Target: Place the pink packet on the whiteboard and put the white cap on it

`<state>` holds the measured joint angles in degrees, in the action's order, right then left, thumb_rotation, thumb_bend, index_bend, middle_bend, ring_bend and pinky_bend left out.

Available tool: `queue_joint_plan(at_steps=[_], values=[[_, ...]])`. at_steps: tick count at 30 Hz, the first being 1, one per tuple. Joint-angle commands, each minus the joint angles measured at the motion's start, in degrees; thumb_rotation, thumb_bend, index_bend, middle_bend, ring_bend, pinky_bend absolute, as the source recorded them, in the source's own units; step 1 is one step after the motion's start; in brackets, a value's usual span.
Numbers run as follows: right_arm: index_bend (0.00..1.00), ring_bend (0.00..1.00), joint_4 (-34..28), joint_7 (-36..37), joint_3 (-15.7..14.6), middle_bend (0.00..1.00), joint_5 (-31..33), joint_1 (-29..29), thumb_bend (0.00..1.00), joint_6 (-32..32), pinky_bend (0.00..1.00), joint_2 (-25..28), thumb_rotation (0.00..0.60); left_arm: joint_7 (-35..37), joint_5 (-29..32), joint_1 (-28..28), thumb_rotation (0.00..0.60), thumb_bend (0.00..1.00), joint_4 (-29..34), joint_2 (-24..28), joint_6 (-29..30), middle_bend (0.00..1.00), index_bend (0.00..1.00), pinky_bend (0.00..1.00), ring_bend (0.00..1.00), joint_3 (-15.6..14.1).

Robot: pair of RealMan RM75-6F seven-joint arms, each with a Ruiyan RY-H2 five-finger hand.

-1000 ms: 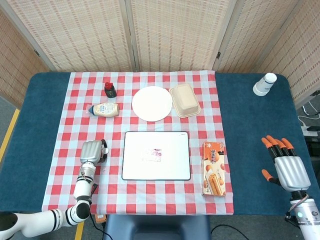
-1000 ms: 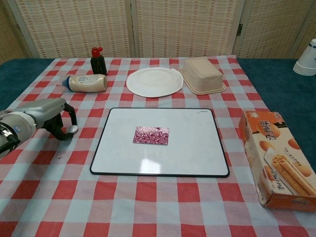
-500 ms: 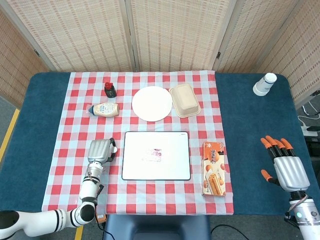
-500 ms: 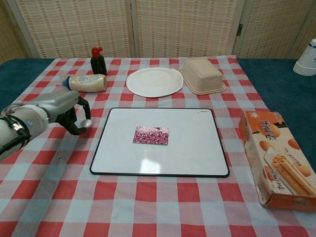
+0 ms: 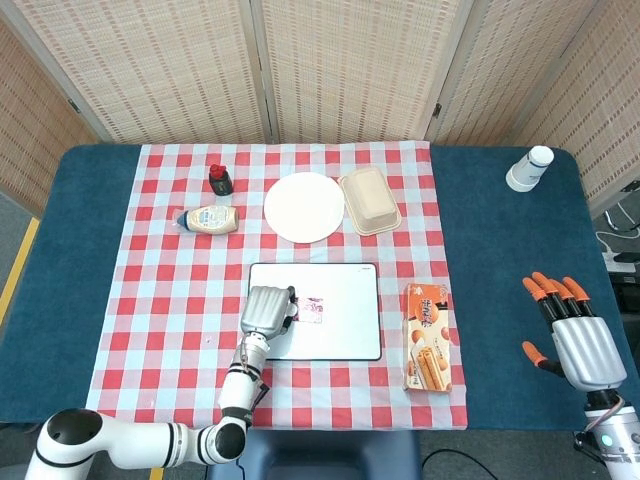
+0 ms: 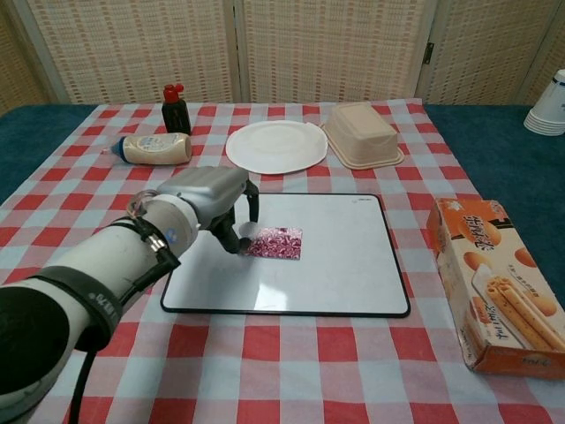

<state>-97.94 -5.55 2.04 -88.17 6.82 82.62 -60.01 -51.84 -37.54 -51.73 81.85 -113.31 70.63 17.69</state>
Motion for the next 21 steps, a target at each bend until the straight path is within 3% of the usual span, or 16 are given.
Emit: queue_joint_plan(at_steps=[1,21], values=[[0.08,0.00,-0.1,0.2,-0.1,0.03,-0.3,-0.2,0.22,0.3,0.09,0.2,0.600,-1.6,0.8,-2.1,0.600,0.35,-2.7,-2.8,-0.5,1.00,0.49,1.00,1.00,1.1],[0.08,0.00,-0.1,0.8,0.4,0.03,0.7,0.0,0.22,-0.5,0.09,0.6,0.600,-2.3,0.9,-3.8,0.600,0.35,-7.8,-6.1,-2.3,1.00,0.48,1.00,1.00,2.4]])
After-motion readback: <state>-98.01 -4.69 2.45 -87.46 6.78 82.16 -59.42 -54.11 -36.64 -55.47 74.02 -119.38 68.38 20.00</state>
